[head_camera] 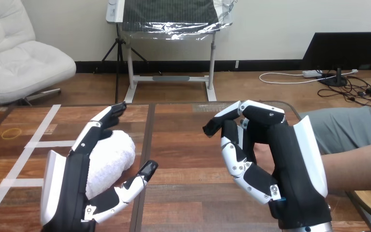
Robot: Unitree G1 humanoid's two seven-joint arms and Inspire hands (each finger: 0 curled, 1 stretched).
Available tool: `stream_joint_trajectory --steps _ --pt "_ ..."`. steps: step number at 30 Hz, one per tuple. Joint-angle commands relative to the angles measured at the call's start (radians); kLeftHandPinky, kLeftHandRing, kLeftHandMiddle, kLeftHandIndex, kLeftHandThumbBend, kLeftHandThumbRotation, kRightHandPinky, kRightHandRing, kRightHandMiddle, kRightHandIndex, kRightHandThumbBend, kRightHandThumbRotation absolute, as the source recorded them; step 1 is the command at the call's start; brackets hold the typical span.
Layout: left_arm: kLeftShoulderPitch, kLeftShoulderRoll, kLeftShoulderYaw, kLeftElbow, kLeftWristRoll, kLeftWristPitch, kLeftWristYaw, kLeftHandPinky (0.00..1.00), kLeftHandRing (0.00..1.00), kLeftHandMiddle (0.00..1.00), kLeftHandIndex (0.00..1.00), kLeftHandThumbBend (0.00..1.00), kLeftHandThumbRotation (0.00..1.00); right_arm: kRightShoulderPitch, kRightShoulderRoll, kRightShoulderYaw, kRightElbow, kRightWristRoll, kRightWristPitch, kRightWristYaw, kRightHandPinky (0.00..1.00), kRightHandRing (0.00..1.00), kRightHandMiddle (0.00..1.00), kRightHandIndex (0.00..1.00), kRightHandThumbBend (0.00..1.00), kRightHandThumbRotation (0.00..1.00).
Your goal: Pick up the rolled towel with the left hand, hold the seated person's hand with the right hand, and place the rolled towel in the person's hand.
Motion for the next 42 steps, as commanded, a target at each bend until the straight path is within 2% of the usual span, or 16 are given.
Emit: stream_joint_trajectory --steps 1,6,8,9,13,19,22,30,32,35,38,42 --pt "-0.034 -0.029 0.01 -0.054 0.026 0.006 0.023 0.8 0.83 0.84 0.82 0.69 0.15 -0.019 0.056 0.002 -0.023 0.078 -0.016 -0.01 0.0 0.0 0.0 0.0 0.0 0.0" --pt "-0.036 -0.026 0.008 -0.051 0.032 0.004 0.031 0.79 0.83 0.84 0.82 0.69 0.14 -0.022 0.053 0.002 -0.015 0.134 -0.018 -0.004 0.0 0.0 0.0 0.0 0.0 0.0" --pt "-0.035 -0.026 0.008 -0.051 0.037 0.007 0.035 0.79 0.83 0.84 0.82 0.69 0.14 -0.026 0.047 0.0 -0.003 0.184 -0.029 0.008 0.0 0.0 0.0 0.0 0.0 0.0" --pt "-0.035 -0.026 0.008 -0.051 0.04 0.008 0.037 0.79 0.83 0.84 0.82 0.7 0.14 -0.027 0.049 0.001 0.001 0.23 -0.029 0.02 0.0 0.0 0.0 0.0 0.0 0.0" --pt "-0.035 -0.025 0.006 -0.051 0.044 0.009 0.041 0.78 0.82 0.83 0.82 0.7 0.14 -0.027 0.052 0.006 0.004 0.353 -0.021 0.051 0.0 0.0 0.0 0.0 0.0 0.0" --pt "-0.036 -0.026 0.006 -0.049 0.057 0.009 0.053 0.78 0.82 0.83 0.82 0.71 0.14 -0.023 0.067 0.012 0.004 0.464 -0.009 0.065 0.0 0.0 0.0 0.0 0.0 0.0" --pt "-0.036 -0.026 0.006 -0.049 0.066 0.01 0.058 0.77 0.82 0.83 0.82 0.71 0.14 -0.027 0.066 0.013 0.009 0.488 -0.012 0.066 0.0 0.0 0.0 0.0 0.0 0.0" --pt "-0.033 -0.03 0.007 -0.061 0.114 0.037 0.078 0.76 0.82 0.83 0.82 0.71 0.18 -0.033 0.075 0.014 0.023 0.508 -0.022 0.053 0.0 0.0 0.0 0.0 0.0 0.0" --pt "-0.034 -0.032 0.009 -0.066 0.147 0.051 0.093 0.76 0.82 0.83 0.83 0.72 0.19 -0.034 0.079 0.015 0.025 0.51 -0.018 0.046 0.0 0.0 0.0 0.0 0.0 0.0" --pt "-0.03 -0.039 0.014 -0.083 0.223 0.097 0.12 0.75 0.81 0.83 0.83 0.73 0.21 -0.033 0.09 0.017 0.025 0.524 -0.009 0.032 0.0 0.0 0.0 0.0 0.0 0.0" --pt "-0.021 -0.046 0.009 -0.128 0.372 0.224 0.129 0.72 0.81 0.84 0.84 0.76 0.28 -0.036 0.088 0.024 0.025 0.525 -0.008 0.018 0.0 0.0 0.0 0.0 0.0 0.0" --pt "-0.029 -0.042 -0.001 -0.145 0.459 0.302 0.132 0.71 0.81 0.86 0.86 0.78 0.33 -0.039 0.083 0.026 0.028 0.522 -0.011 0.014 0.0 0.0 0.0 0.0 0.0 0.0"
